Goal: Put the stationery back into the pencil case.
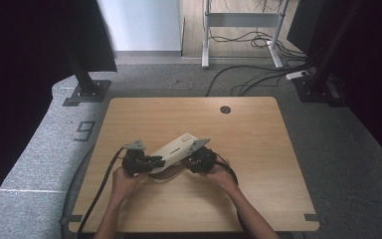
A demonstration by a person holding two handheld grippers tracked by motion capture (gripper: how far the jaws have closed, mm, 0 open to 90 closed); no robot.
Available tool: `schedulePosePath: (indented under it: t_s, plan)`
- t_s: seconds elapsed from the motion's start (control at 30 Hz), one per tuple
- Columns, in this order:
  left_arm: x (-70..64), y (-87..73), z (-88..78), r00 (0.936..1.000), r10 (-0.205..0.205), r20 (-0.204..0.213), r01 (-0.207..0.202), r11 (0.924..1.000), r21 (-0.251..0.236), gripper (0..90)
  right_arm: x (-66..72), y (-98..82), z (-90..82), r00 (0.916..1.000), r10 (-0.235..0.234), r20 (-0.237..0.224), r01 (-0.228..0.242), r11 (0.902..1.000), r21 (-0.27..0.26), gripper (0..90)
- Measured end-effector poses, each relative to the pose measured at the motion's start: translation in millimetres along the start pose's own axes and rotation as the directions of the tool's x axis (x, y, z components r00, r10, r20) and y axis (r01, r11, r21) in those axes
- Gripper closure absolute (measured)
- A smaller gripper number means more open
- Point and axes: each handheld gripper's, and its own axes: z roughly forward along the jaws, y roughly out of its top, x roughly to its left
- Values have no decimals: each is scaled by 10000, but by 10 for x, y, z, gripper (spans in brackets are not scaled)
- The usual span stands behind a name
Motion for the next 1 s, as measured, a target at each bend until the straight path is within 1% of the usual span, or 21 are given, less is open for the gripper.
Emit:
schedulePosePath:
  t_s: [0.23,0.33,0.47,0.53,0.63,0.67,0.7,0.73,0.77,0.8,0.83,0.87,0.97,1.0]
  plan:
    - [-40,-29,51,9998,197,-18,-197,9996,204,659,-25,-68,-81,10000,80,10,-80,10000,0,572]
    - [-54,-54,94,9996,259,59,-261,9990,366,641,-58,-119,-126,9998,209,3,-209,9998,-7,557]
    - [-68,-70,122,9995,305,26,-306,9985,454,626,-88,-158,-158,9994,338,43,-338,9994,-45,542]
    - [-77,-89,162,9993,366,46,-368,9976,592,613,-116,-191,-182,9990,438,79,-438,9990,-54,529]
    - [-84,-106,182,9990,438,67,-441,9976,542,582,-126,-211,-184,9988,492,70,-491,9988,-37,514]
    - [-95,-111,186,9980,620,93,-624,9966,530,561,-131,-230,-177,9988,486,74,-487,9988,20,502]
    - [-95,-111,186,9980,620,93,-624,9966,530,544,-131,-239,-171,9987,496,88,-497,9988,20,497]
    - [-105,-113,187,9972,748,39,-749,9957,549,524,-130,-246,-165,9986,518,75,-518,9987,26,490]
    - [-119,-114,190,9956,923,-139,-913,9941,586,493,-128,-252,-162,9986,516,73,-516,9987,57,483]
    - [-119,-114,190,9956,923,-139,-913,9941,586,467,-128,-256,-159,9987,502,81,-502,9987,56,475]
    - [-123,-113,188,9950,988,-164,-978,9937,546,467,-128,-256,-159,9987,502,81,-502,9987,56,475]
    - [-129,-107,175,9942,1067,-144,-1059,9932,474,410,-132,-262,-164,9986,522,69,-522,9986,2,460]
    - [-136,-101,160,9938,1096,-200,-1088,9934,372,320,-135,-264,-178,9984,564,77,-563,9984,-50,437]
    - [-135,-100,157,9937,1111,-155,-1105,9933,345,320,-141,-265,-186,9984,549,93,-548,9985,-64,420]
